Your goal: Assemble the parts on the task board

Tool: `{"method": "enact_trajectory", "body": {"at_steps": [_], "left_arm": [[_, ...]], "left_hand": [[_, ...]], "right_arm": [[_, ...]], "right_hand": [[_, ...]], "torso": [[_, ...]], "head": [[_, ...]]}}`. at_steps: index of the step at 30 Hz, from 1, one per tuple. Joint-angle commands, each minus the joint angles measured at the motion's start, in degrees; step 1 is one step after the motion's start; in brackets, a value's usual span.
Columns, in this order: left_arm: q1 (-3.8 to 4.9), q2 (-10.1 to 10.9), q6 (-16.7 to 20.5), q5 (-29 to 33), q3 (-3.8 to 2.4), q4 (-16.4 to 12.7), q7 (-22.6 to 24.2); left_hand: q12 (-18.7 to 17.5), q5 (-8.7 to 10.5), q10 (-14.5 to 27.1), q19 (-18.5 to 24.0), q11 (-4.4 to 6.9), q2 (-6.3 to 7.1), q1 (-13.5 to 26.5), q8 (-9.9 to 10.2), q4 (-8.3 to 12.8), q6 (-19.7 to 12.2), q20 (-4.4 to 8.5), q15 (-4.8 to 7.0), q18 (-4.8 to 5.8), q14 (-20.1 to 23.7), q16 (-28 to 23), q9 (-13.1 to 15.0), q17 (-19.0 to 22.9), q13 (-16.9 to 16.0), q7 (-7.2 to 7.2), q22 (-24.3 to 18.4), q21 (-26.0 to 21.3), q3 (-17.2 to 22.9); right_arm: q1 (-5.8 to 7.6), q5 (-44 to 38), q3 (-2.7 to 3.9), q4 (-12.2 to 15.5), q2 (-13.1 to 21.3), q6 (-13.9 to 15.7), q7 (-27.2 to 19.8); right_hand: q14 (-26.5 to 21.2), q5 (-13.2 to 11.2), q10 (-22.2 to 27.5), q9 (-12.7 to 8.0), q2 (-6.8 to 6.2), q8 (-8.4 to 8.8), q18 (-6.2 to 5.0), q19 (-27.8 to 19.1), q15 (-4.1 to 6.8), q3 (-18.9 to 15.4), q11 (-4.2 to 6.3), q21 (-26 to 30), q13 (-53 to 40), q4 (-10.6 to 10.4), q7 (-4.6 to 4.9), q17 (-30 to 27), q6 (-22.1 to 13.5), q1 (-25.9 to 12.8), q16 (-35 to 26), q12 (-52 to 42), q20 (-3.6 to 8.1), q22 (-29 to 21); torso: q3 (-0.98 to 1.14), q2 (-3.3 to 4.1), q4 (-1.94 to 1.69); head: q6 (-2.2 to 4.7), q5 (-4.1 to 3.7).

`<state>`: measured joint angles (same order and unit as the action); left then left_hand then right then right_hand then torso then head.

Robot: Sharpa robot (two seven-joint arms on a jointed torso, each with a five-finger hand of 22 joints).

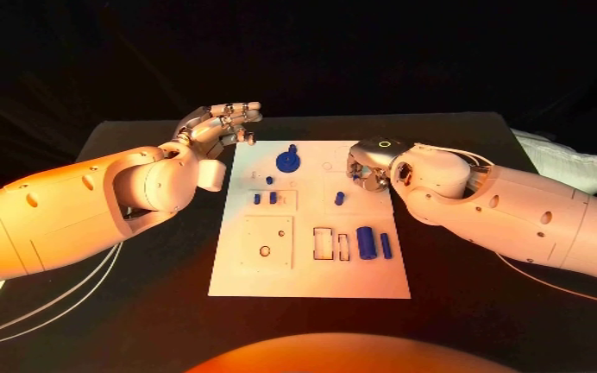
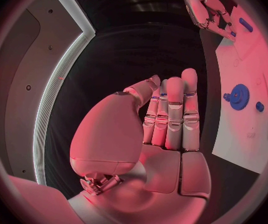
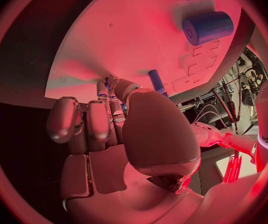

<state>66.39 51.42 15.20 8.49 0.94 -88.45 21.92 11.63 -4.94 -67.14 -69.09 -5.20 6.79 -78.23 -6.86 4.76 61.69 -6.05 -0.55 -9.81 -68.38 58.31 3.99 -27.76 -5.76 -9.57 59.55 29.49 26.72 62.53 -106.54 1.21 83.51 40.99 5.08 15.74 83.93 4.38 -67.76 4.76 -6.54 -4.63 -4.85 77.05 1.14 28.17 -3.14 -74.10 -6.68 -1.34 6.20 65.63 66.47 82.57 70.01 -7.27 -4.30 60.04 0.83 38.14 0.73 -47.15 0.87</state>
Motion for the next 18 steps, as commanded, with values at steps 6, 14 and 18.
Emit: {"method": "enact_trajectory", "body": {"at_steps": [6,14,18], "left_arm": [[0.02,0.1,-0.9,0.3,-0.04,-0.2,0.1],[0.02,0.1,-0.7,0.3,-0.04,-0.2,0.0],[0.02,0.1,-0.6,0.3,-0.04,-0.2,0.0]], "left_hand": [[0.3,-0.14,0.5,-0.5,-0.04,-0.64,-0.5,-0.3,0.1,-0.4,-0.02,0.15,-0.64,0.0,0.4,-0.1,0.2,-0.1,-0.08,-0.2,-0.4,-0.3],[0.5,-0.17,0.6,-0.6,-0.06,-0.78,-0.7,-0.3,0.3,-0.5,-0.01,0.15,-0.65,0.1,0.4,-0.1,0.3,-0.1,-0.11,-0.2,-0.4,-0.4],[0.5,-0.17,0.7,-0.6,-0.08,-0.83,-0.8,-0.3,0.3,-0.5,-0.01,0.15,-0.65,0.1,0.4,-0.1,0.3,-0.2,-0.13,-0.3,-0.5,-0.4]], "right_arm": [[-1.06,-1.6,-0.59,-0.3,0.1,-3.1,0.6],[-1.17,-1.4,-0.09,2.1,1.7,3.8,0.6],[-1.02,-1.1,0.64,3.8,2.8,6.1,0.8]], "right_hand": [[2.2,-0.8,-1.7,0.2,1.43,0.03,-0.88,0.3,0.44,1.4,0.38,0.1,0.5,1.6,0.16,0.0,0.9,0.3,-0.1,0.3,0.35,0.3],[2.0,-0.8,-3.1,0.4,1.69,0.04,-0.67,1.0,0.39,3.4,0.17,-0.6,0.7,3.3,0.45,-0.7,1.6,0.5,-0.7,0.5,0.18,1.4],[2.0,-0.8,-3.3,0.5,1.62,0.09,-0.63,1.1,0.36,3.7,0.13,-0.8,0.8,3.5,0.53,-0.8,1.6,0.4,-0.8,0.6,0.14,1.7]], "torso": [[0.0,-0.04,0.05],[0.02,-0.07,0.06],[-0.05,-0.09,0.06]], "head": [[-0.38,-0.07],[-0.51,-0.15],[-0.48,-0.26]]}}
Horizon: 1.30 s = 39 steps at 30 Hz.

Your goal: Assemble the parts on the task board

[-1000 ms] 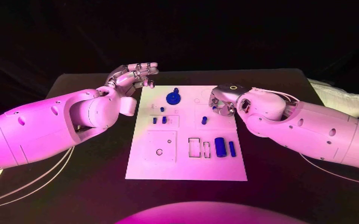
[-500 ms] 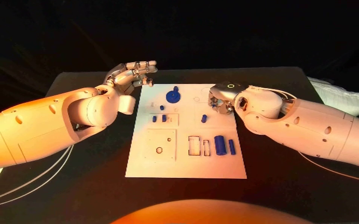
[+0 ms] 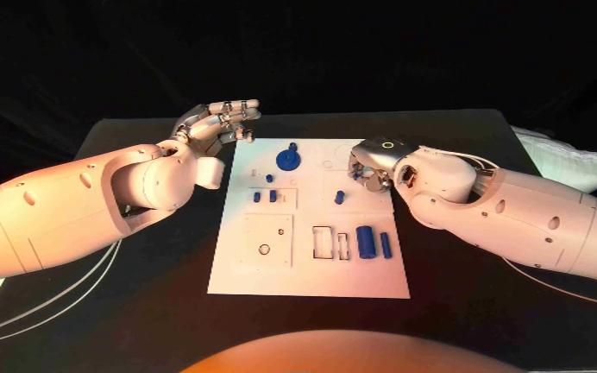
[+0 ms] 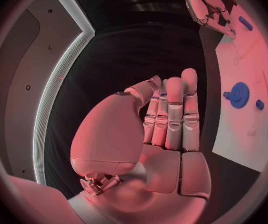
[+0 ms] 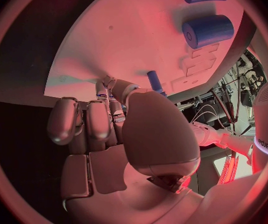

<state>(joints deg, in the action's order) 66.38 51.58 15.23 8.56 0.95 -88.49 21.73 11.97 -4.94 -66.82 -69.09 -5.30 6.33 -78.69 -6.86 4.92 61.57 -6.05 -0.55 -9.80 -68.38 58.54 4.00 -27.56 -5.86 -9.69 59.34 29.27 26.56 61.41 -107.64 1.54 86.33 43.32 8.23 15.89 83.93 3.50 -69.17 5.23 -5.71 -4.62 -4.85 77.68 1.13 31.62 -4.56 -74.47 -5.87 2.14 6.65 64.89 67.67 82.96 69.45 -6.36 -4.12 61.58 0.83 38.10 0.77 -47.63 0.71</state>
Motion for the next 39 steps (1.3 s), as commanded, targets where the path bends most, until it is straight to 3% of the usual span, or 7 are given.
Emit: {"method": "enact_trajectory", "body": {"at_steps": [1,14,21,25,30,33,39], "left_arm": [[0.03,0.0,-0.6,0.2,-0.04,-0.1,0.2],[0.03,-0.2,-0.7,0.2,-0.04,-0.1,0.2],[0.03,-0.2,-0.6,0.2,-0.04,-0.4,0.2],[0.03,-0.3,-0.7,0.2,-0.04,-0.6,0.2],[0.03,-0.5,-0.8,0.2,-0.04,-0.9,0.1],[0.03,-0.5,-0.8,0.2,-0.04,-1.1,0.1],[0.03,-0.7,-0.9,0.1,-0.04,-1.4,0.0]], "left_hand": [[0.2,-0.17,0.4,-0.6,0.02,-0.36,-0.4,-0.3,0.2,-0.4,-0.01,0.15,-0.65,0.1,0.2,-0.1,0.1,-0.1,-0.02,-0.1,-0.2,-0.2],[0.2,-0.18,0.5,-0.6,-0.01,-0.41,-0.4,-0.3,0.2,-0.5,-0.01,0.14,-0.65,0.1,0.2,-0.1,0.1,-0.1,-0.05,-0.1,-0.3,-0.3],[0.3,-0.17,0.6,-0.6,-0.05,-0.42,-0.4,-0.3,0.2,-0.5,-0.02,0.12,-0.64,0.2,0.2,-0.1,0.1,-0.1,-0.09,-0.1,-0.3,-0.3],[0.3,-0.17,0.6,-0.6,-0.05,-0.42,-0.4,-0.3,0.2,-0.5,-0.02,0.12,-0.64,0.2,0.2,-0.1,0.1,-0.1,-0.09,-0.1,-0.3,-0.3],[0.3,-0.18,0.7,-0.6,-0.09,-0.45,-0.4,-0.3,0.3,-0.6,-0.02,0.1,-0.63,0.2,0.2,-0.1,0.2,-0.1,-0.13,-0.2,-0.3,-0.4],[0.3,-0.18,0.7,-0.6,-0.09,-0.45,-0.4,-0.3,0.3,-0.6,-0.02,0.1,-0.63,0.2,0.2,-0.1,0.2,-0.1,-0.13,-0.2,-0.3,-0.4],[0.4,-0.17,0.8,-0.6,-0.12,-0.44,-0.5,-0.3,0.3,-0.7,-0.03,0.08,-0.63,0.2,0.3,-0.1,0.2,-0.1,-0.16,-0.2,-0.4,-0.4]], "right_arm": [[0.19,0.1,0.48,1.4,0.7,3.4,0.7],[0.93,2.0,1.42,5.8,2.7,5.7,0.7],[0.6,4.3,1.44,9.2,1.8,5.2,0.0],[0.01,5.0,1.1,10.9,0.3,4.4,-0.5],[-1.64,5.1,0.42,12.0,-2.3,3.1,-1.1],[-2.67,5.1,0.04,11.8,-3.9,2.6,-1.5],[-4.94,5.1,-0.52,10.4,-6.8,1.8,-2.3]], "right_hand": [[2.0,0.0,-1.9,0.0,0.78,0.09,-0.63,0.5,0.36,0.3,1.55,-0.4,0.0,0.1,0.09,-0.1,0.4,0.0,-0.2,-0.3,-0.04,0.2],[2.0,-0.1,-2.0,0.1,0.6,0.18,-0.59,0.6,0.29,0.6,1.41,-0.6,0.1,0.2,0.26,-0.1,0.5,-0.4,-0.2,-0.1,-0.12,0.4],[2.0,-0.1,-2.1,0.1,0.56,0.21,-0.58,0.6,0.29,0.7,1.33,-0.6,0.1,0.3,0.36,-0.1,0.5,-0.6,-0.2,0.0,-0.16,0.4],[2.0,-0.1,-2.1,0.1,0.54,0.23,-0.59,0.6,0.26,0.7,1.29,-0.6,0.1,0.3,0.42,-0.1,0.5,-0.7,-0.2,0.0,-0.18,0.4],[2.0,0.0,-2.1,0.1,0.53,0.26,-0.6,0.6,0.24,0.8,1.25,-0.6,0.1,0.3,0.48,-0.2,0.5,-0.8,-0.2,0.1,-0.19,0.4],[2.0,0.0,-2.1,0.1,0.53,0.28,-0.6,0.6,0.22,0.8,1.22,-0.6,0.2,0.3,0.52,-0.2,0.5,-0.9,-0.3,0.1,-0.2,0.4],[2.0,0.0,-2.1,0.1,0.53,0.32,-0.62,0.5,0.21,0.8,1.19,-0.6,0.2,0.3,0.57,-0.2,0.5,-1.0,-0.3,0.2,-0.21,0.3]], "torso": [[-0.05,-0.05,0.01],[-0.04,-0.01,-0.01],[-0.09,0.05,-0.04],[-0.19,0.07,-0.14],[-0.14,0.06,-0.15],[-0.17,0.01,0.01],[-0.11,0.05,-0.07]], "head": [[0.04,-0.12],[0.2,-0.38],[0.2,0.37],[-0.07,1.01],[-0.8,2.64],[-1.03,3.25],[-1.46,3.71]]}}
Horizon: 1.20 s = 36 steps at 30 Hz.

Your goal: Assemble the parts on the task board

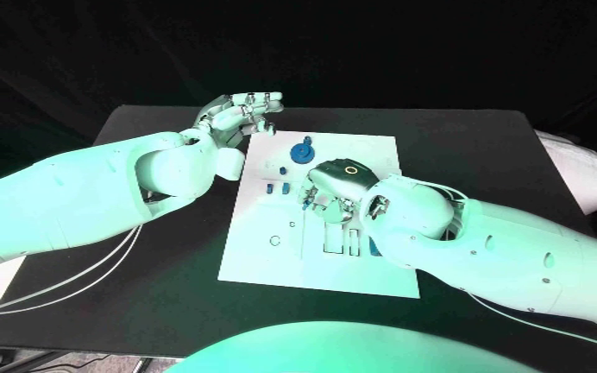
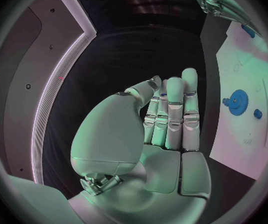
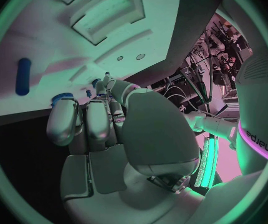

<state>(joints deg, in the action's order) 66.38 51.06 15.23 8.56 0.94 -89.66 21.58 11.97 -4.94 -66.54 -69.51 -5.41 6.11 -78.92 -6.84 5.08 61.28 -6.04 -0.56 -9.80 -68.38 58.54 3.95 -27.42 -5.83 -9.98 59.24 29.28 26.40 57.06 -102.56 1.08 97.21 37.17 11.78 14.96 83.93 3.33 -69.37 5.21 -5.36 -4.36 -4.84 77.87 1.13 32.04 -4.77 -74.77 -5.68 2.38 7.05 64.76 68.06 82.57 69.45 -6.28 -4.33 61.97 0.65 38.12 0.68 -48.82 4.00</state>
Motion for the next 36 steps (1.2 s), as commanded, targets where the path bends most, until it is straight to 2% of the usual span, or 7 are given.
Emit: {"method": "enact_trajectory", "body": {"at_steps": [1,7,10,17,28,36], "left_arm": [[0.03,-0.2,-0.9,0.1,-0.04,-0.3,0.2],[0.03,-0.2,-0.9,0.0,-0.04,-0.4,0.0],[0.03,-0.2,-1.0,0.0,-0.04,-0.4,0.0],[0.03,-0.2,-1.2,0.0,-0.04,-0.3,-0.2],[0.03,-0.2,-1.5,0.0,-0.04,-0.4,-0.7],[0.04,-0.1,-1.8,-0.1,-0.04,-0.5,-1.1]], "left_hand": [[0.4,-0.17,0.6,-0.2,-0.01,-0.22,-0.2,-0.3,0.2,-0.4,-0.04,0.08,-0.63,0.2,0.3,-0.1,0.1,-0.1,0.13,-0.1,-0.4,-0.3],[0.4,-0.17,0.6,-0.2,-0.04,-0.22,-0.2,-0.3,0.2,-0.5,-0.04,0.06,-0.62,0.2,0.3,-0.1,0.1,-0.1,0.1,-0.1,-0.4,-0.3],[0.4,-0.17,0.7,-0.2,-0.05,-0.22,-0.2,-0.3,0.2,-0.5,-0.05,0.06,-0.62,0.2,0.3,-0.1,0.1,-0.1,0.09,-0.1,-0.4,-0.4],[0.4,-0.16,0.8,-0.2,-0.08,-0.23,-0.2,-0.3,0.2,-0.6,-0.06,0.04,-0.62,0.2,0.3,-0.1,0.1,-0.1,0.06,-0.2,-0.5,-0.4],[0.5,-0.16,0.9,-0.3,-0.11,-0.21,-0.2,-0.3,0.2,-0.7,-0.08,0.01,-0.61,0.3,0.3,-0.1,0.2,-0.1,0.03,-0.2,-0.5,-0.5],[0.5,-0.16,1.0,-0.3,-0.14,-0.21,-0.2,-0.2,0.2,-0.7,-0.09,-0.02,-0.6,0.3,0.3,-0.1,0.2,-0.1,0.01,-0.2,-0.5,-0.6]], "right_arm": [[-0.93,0.0,-0.11,-0.8,-1.0,-1.9,-1.5],[-2.24,0.0,-0.32,-2.0,-2.6,-2.2,-1.8],[-2.48,-0.2,-0.36,-2.4,-3.0,-2.1,-1.7],[-2.66,-0.9,-0.38,-2.7,-3.4,-2.0,-1.3],[-2.7,-1.7,-0.42,-3.2,-4.2,-2.9,-0.7],[-2.7,-3.3,-0.52,-3.4,-4.7,-5.1,0.4]], "right_hand": [[2.0,0.2,-1.9,0.1,0.18,0.07,-0.63,0.3,0.2,0.4,1.38,-0.3,0.0,0.1,0.18,-0.1,0.1,-0.6,-0.3,0.1,-0.01,-0.1],[2.0,0.3,-1.8,0.1,0.2,0.14,-0.64,0.3,0.18,0.5,1.33,-0.3,0.1,0.2,0.25,-0.2,0.0,-0.7,-0.3,0.3,-0.04,-0.1],[2.0,0.3,-1.8,0.1,0.21,0.16,-0.64,0.3,0.18,0.6,1.31,-0.3,0.1,0.2,0.28,-0.1,0.0,-0.7,-0.3,0.3,-0.05,-0.1],[2.0,0.4,-1.8,0.1,0.2,0.19,-0.64,0.3,0.18,0.6,1.28,-0.3,0.1,0.3,0.32,-0.1,0.0,-0.8,-0.3,0.4,-0.07,-0.2],[1.9,0.4,-1.8,0.1,0.14,0.22,-0.64,0.3,0.15,0.5,1.23,-0.3,0.2,0.3,0.37,-0.1,0.0,-1.1,-0.3,0.5,-0.11,-0.1],[1.9,0.3,-1.8,0.1,0.1,0.23,-0.64,0.3,0.12,0.5,1.22,-0.3,0.2,0.2,0.38,-0.2,0.0,-1.4,-0.3,0.6,-0.15,-0.1]], "torso": [[0.1,0.02,0.05],[0.12,0.0,0.14],[0.13,-0.01,0.13],[0.17,-0.01,0.12],[0.11,0.02,0.1],[0.08,-0.01,0.07]], "head": [[-0.32,0.5],[-0.77,0.94],[-0.94,1.06],[-1.18,1.24],[-1.18,1.37],[-1.18,1.35]]}}
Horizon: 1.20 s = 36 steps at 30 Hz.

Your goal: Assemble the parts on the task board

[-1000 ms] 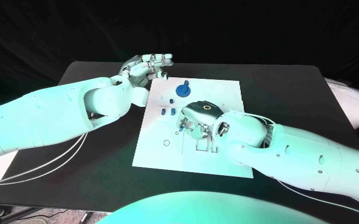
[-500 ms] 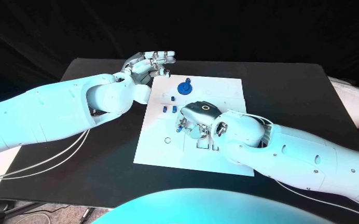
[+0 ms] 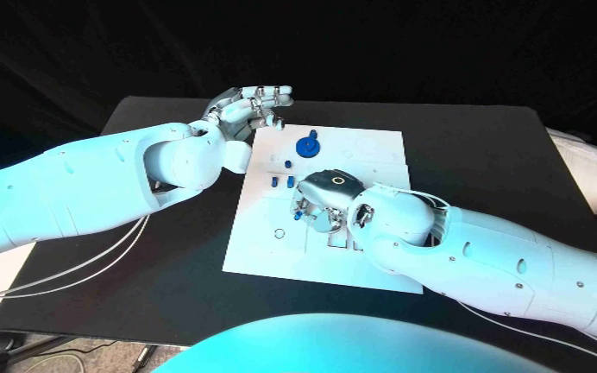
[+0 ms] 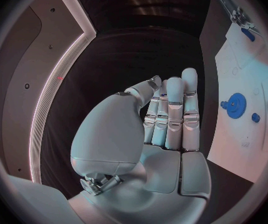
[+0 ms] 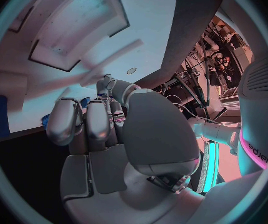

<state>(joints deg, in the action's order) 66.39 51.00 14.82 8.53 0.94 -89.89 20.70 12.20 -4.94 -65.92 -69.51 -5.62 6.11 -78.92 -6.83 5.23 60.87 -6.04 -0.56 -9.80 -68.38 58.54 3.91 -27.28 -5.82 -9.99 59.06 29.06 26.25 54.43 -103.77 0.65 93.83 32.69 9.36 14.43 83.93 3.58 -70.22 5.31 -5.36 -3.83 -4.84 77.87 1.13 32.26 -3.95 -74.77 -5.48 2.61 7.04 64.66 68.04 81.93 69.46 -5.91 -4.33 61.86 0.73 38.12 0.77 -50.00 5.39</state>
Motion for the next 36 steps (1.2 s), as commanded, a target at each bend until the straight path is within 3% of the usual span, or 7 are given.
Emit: {"method": "enact_trajectory", "body": {"at_steps": [1,10,14,18,24,31,36], "left_arm": [[0.04,0.0,-1.4,0.0,-0.04,-0.2,-0.2],[0.04,0.1,-1.6,-0.1,-0.04,-0.3,-0.4],[0.04,0.1,-1.5,-0.1,-0.04,-0.3,-0.5],[0.04,0.1,-1.6,-0.1,-0.04,-0.3,-0.6],[0.04,0.1,-1.7,-0.1,-0.04,-0.3,-0.8],[0.04,0.2,-1.9,-0.2,-0.04,-0.2,-0.9],[0.04,0.3,-2.0,-0.2,-0.03,-0.2,-0.9]], "left_hand": [[0.3,-0.16,0.4,-0.3,0.06,-0.21,-0.1,-0.3,0.1,-0.4,-0.1,-0.02,-0.6,0.3,0.3,-0.1,0.1,-0.1,0.0,-0.1,-0.3,-0.4],[0.3,-0.16,0.5,-0.2,0.05,-0.21,-0.1,-0.3,0.1,-0.4,-0.1,-0.04,-0.6,0.4,0.3,-0.1,0.1,-0.1,-0.02,-0.1,-0.4,-0.5],[0.3,-0.16,0.5,-0.2,0.05,-0.21,-0.1,-0.3,0.1,-0.4,-0.1,-0.04,-0.6,0.4,0.3,-0.1,0.1,-0.1,-0.02,-0.1,-0.4,-0.5],[0.3,-0.16,0.5,-0.2,0.05,-0.21,-0.1,-0.3,0.1,-0.4,-0.1,-0.04,-0.6,0.4,0.3,-0.1,0.1,-0.1,-0.02,-0.1,-0.4,-0.5],[0.4,-0.17,0.6,-0.2,0.02,-0.23,-0.2,-0.2,0.1,-0.5,-0.12,-0.06,-0.6,0.4,0.3,-0.1,0.2,-0.1,-0.05,-0.1,-0.4,-0.5],[0.4,-0.17,0.7,-0.2,-0.01,-0.24,-0.2,-0.2,0.1,-0.5,-0.13,-0.08,-0.6,0.5,0.3,-0.1,0.2,-0.1,-0.07,-0.1,-0.5,-0.6],[0.4,-0.17,0.7,-0.2,-0.01,-0.24,-0.2,-0.2,0.1,-0.5,-0.13,-0.08,-0.6,0.5,0.3,-0.1,0.2,-0.1,-0.07,-0.1,-0.5,-0.6]], "right_arm": [[-0.08,-2.2,-0.1,-0.1,-0.3,-3.1,1.1],[-0.08,-2.8,-0.3,-0.5,-0.8,-5.5,1.8],[-0.06,-2.6,-0.42,-0.8,-0.9,-5.2,2.0],[-0.04,-2.3,-0.5,-0.8,-0.6,-2.7,2.1],[-0.03,-2.6,-0.44,1.0,1.4,2.5,1.6],[0.28,-1.7,1.1,6.1,6.6,5.7,1.9],[2.01,0.1,2.17,8.8,11.4,4.8,3.4]], "right_hand": [[1.9,0.0,-0.9,0.1,0.08,-0.29,-0.64,0.3,0.12,0.2,0.4,-0.3,0.0,0.0,0.39,0.0,0.0,-0.9,-0.3,0.2,-0.17,0.0],[1.9,-0.1,-0.8,0.1,-0.06,-0.16,-0.68,0.2,0.06,-0.1,0.34,-0.2,0.2,-0.1,0.42,0.0,-0.1,-1.5,-0.3,0.6,-0.23,-0.2],[1.9,1.2,3.2,-0.8,-1.42,0.45,-0.93,-0.7,-1.01,-1.1,-0.87,0.8,1.3,-0.5,1.58,0.0,-3.9,-3.6,-0.2,2.3,-0.76,-1.9],[0.7,1.7,11.5,-1.7,-3.26,0.35,-2.34,-4.2,-2.16,-2.8,-2.42,5.3,1.9,-0.4,2.42,-2.3,-10.4,-4.9,-2.1,2.2,-2.09,-9.2],[0.4,2.2,12.9,-1.4,-2.69,0.04,-2.58,-4.4,-2.33,-3.0,-2.7,6.4,1.8,0.4,2.71,-2.6,-10.7,-3.7,-2.3,1.5,-2.36,-10.6],[1.0,2.3,10.4,-1.1,-2.34,-0.34,-2.31,-3.2,-2.14,-2.3,-2.28,5.7,1.7,0.8,2.31,-2.1,-8.6,-3.7,-1.6,-0.4,-2.09,-9.4],[1.3,2.2,9.9,-1.2,-3.66,0.02,-2.21,-2.6,-1.64,-3.5,-1.39,5.5,1.9,-0.1,1.26,-2.0,-8.4,-5.8,-1.4,-0.8,-1.75,-9.0]], "torso": [[0.01,0.0,0.0],[0.04,0.0,0.01],[0.02,-0.05,0.04],[0.02,-0.09,0.05],[0.09,-0.1,0.07],[0.04,-0.12,0.22],[0.07,-0.18,0.39]], "head": [[0.0,-0.01],[0.0,-0.13],[0.0,-0.12],[0.0,-0.14],[0.0,-0.33],[0.23,-0.77],[0.64,-1.33]]}}
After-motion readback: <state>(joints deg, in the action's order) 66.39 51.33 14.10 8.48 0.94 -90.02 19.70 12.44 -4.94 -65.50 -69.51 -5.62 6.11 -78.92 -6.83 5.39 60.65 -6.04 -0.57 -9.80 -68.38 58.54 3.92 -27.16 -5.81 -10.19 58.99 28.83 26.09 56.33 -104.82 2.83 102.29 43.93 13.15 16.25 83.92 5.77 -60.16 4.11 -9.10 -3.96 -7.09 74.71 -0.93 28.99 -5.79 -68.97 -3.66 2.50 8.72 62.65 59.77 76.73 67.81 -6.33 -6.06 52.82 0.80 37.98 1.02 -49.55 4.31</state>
